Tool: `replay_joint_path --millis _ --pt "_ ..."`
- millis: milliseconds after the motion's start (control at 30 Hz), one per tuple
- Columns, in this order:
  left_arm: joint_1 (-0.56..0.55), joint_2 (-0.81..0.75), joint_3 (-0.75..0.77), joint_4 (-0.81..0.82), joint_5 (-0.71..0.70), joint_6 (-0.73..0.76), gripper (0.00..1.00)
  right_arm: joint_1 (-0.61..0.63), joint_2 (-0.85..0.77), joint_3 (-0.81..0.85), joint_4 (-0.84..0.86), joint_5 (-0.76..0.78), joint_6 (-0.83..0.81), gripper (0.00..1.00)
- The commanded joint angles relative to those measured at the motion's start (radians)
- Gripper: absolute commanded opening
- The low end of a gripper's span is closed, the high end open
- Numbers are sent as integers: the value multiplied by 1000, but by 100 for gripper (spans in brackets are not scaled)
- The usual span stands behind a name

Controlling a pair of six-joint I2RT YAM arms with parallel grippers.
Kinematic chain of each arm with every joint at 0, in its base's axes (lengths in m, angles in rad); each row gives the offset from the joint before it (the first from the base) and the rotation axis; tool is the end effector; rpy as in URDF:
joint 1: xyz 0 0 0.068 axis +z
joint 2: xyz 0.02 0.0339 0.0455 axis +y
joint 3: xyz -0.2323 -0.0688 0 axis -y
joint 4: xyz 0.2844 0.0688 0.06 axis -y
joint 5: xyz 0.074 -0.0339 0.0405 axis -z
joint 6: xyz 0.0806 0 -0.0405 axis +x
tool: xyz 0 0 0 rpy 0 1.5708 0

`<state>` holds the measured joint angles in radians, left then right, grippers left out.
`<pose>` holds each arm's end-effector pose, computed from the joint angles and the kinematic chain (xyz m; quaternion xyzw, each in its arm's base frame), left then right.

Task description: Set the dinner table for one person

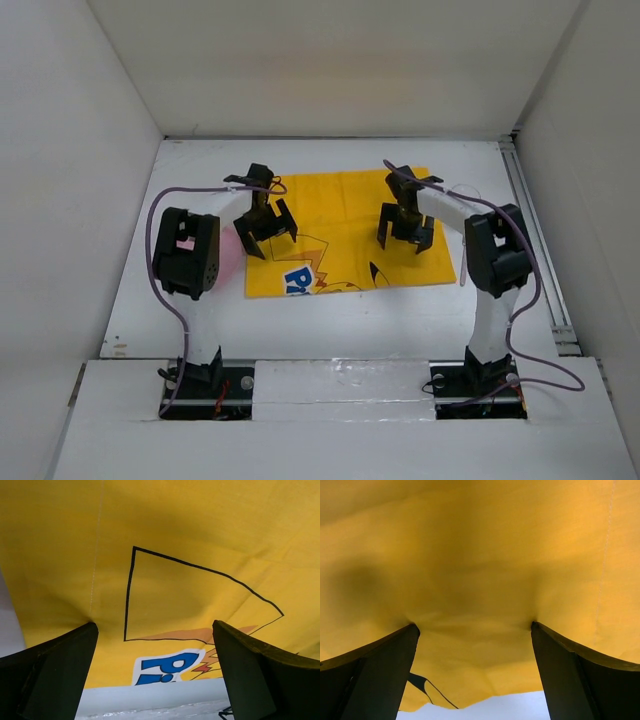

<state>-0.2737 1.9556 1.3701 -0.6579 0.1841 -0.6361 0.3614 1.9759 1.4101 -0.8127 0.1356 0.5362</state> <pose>0.4068 -0.1295 0.0766 -0.1623 0.9691 -0.1528 0.1059 0.3904 0.1359 0.0742 0.0932 0.9887 -0.0192 0.1156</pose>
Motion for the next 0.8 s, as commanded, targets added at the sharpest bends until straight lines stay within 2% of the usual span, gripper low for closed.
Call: replay_joint_path --millis 0,267,400,533,767 --pt "-5 138 38 54 -35 21 100 7 60 84 -13 38 39 100" --pt "41 275 292 -34 -84 30 100 -12 143 199 -46 27 70 100" --pt "60 371 487 -111 -124 39 100 -12 210 253 -66 18 70 100" --pt "82 456 614 -164 -135 49 100 -21 267 325 -85 18 61 100" --pt "113 531 766 -204 -144 67 100 -39 346 437 -132 27 30 100"
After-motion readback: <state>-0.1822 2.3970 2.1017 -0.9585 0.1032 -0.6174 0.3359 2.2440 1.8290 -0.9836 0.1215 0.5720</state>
